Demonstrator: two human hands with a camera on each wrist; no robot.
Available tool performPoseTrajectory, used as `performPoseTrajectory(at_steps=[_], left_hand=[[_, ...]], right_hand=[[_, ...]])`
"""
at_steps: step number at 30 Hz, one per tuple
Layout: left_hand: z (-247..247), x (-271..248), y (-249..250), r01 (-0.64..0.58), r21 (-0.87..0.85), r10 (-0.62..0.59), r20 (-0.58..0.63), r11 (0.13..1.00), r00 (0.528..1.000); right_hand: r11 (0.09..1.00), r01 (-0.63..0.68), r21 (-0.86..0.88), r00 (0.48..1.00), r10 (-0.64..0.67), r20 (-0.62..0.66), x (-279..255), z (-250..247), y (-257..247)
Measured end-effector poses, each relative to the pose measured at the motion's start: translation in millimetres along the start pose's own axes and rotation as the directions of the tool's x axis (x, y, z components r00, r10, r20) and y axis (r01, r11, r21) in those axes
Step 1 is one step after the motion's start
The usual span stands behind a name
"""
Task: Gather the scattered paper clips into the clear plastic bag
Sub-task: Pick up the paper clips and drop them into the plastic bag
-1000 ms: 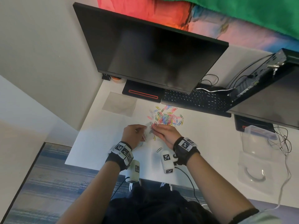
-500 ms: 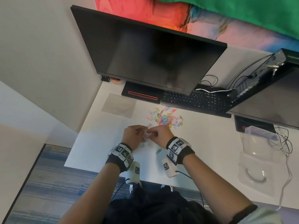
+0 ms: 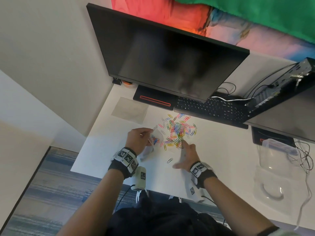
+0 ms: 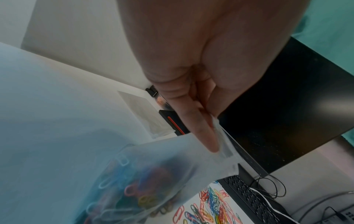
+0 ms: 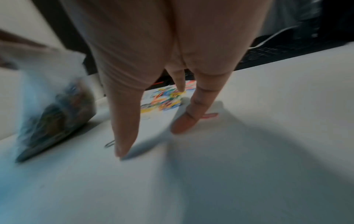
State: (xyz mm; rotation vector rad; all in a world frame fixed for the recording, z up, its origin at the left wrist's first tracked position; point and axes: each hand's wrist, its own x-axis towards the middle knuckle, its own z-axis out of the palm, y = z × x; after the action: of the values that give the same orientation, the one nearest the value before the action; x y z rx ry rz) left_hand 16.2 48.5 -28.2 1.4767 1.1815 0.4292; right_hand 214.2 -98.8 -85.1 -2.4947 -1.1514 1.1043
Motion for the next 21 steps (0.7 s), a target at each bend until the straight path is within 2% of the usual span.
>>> performPoseTrajectory(at_steps=[3, 5, 6, 9, 12, 14, 17, 21], left_hand=[[-3, -3, 2, 0.016, -0.030, -0.016, -0.001, 0.999, 1.000], [-6, -5, 1, 0.027, -0.042, -0.028, -0.007, 0.999, 1.000], [-9, -6, 1, 0.033, -0.045, -0.033, -0.012, 0.998, 0.999], [-13, -8, -1, 0.044, -0.050, -0.045, -0.020, 0.998, 0.999], [-13, -10, -1, 0.041, -0.048, -0.043, -0.022, 0.998, 0.999], [-12, -10, -2, 0.041, -0.037, -0.042, -0.018, 0.998, 0.999], [-9, -10, -2, 0.044, -0.027, -0.045, -0.012, 0.999, 0.999], [-7, -7, 0, 0.041, -0.017, -0.041, -0.008, 0.999, 0.999]], right_hand=[[0.995, 0.030, 0.094, 0.994, -0.020, -0.105, 19, 15, -16], [0.976, -0.025, 0.217, 0.981, 0.065, -0.182, 34, 11, -21], [0.974, -0.038, 0.223, 0.971, 0.089, -0.224, 41, 6, -21], [0.999, -0.002, -0.042, 0.956, -0.010, -0.294, 57, -7, -14], [0.947, 0.090, -0.308, 0.963, -0.161, -0.216, 65, -12, -10], [0.899, 0.158, -0.409, 0.953, -0.247, -0.175, 66, -11, -12], [0.883, 0.211, -0.418, 0.929, -0.314, -0.194, 62, -11, -19], [0.932, 0.156, -0.328, 0.933, -0.249, -0.262, 59, -16, -21]])
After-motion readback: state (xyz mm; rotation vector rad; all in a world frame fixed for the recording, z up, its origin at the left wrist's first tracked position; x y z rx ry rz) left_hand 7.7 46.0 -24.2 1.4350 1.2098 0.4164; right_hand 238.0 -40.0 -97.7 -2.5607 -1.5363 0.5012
